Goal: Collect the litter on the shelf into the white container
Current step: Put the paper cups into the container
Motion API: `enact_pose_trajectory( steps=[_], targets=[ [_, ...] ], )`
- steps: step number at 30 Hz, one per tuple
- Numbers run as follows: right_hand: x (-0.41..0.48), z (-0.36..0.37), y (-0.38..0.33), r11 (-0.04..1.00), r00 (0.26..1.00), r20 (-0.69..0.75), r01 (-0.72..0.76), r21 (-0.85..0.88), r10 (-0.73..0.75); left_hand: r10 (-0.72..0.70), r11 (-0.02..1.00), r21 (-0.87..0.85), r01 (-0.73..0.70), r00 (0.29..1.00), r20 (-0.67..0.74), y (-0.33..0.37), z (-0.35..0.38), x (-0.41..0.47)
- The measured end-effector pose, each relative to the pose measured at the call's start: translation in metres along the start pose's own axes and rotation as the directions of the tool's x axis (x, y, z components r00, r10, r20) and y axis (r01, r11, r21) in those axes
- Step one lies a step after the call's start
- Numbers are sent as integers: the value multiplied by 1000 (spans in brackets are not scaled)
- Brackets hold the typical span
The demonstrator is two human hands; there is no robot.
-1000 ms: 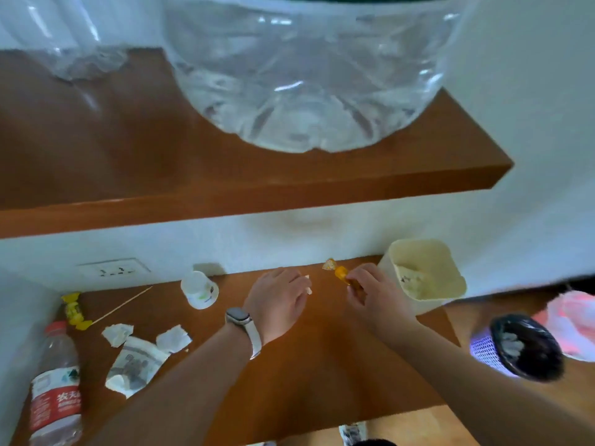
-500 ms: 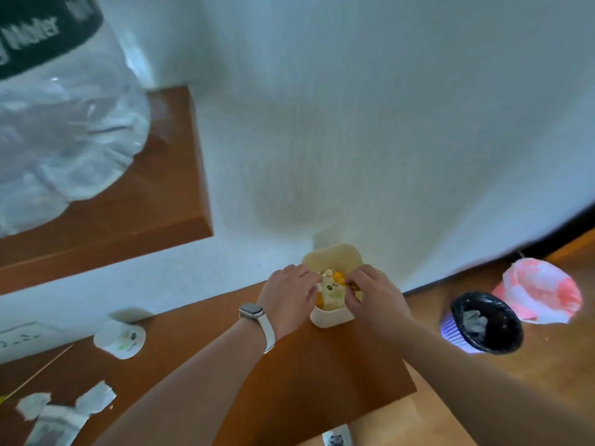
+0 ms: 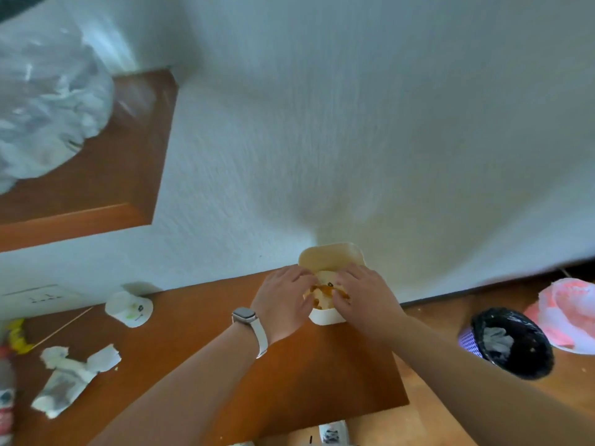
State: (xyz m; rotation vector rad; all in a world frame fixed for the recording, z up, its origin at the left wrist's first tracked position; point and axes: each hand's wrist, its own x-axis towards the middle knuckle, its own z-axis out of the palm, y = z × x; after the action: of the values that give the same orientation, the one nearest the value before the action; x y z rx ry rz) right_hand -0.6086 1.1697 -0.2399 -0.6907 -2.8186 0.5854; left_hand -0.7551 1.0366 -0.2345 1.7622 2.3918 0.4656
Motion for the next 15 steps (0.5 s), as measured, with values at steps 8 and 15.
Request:
enact_pose_trajectory(
  steps=[8,15],
  targets=[
    [30,9,-52,979,974,95,206,0,-205,-166,985,42,170,984,-69,-35,-27,-57],
    [49,31,-119,890,879,210,450,-75,-427,-335,929,122,348,935,-119,-73,-51,-130]
  ],
)
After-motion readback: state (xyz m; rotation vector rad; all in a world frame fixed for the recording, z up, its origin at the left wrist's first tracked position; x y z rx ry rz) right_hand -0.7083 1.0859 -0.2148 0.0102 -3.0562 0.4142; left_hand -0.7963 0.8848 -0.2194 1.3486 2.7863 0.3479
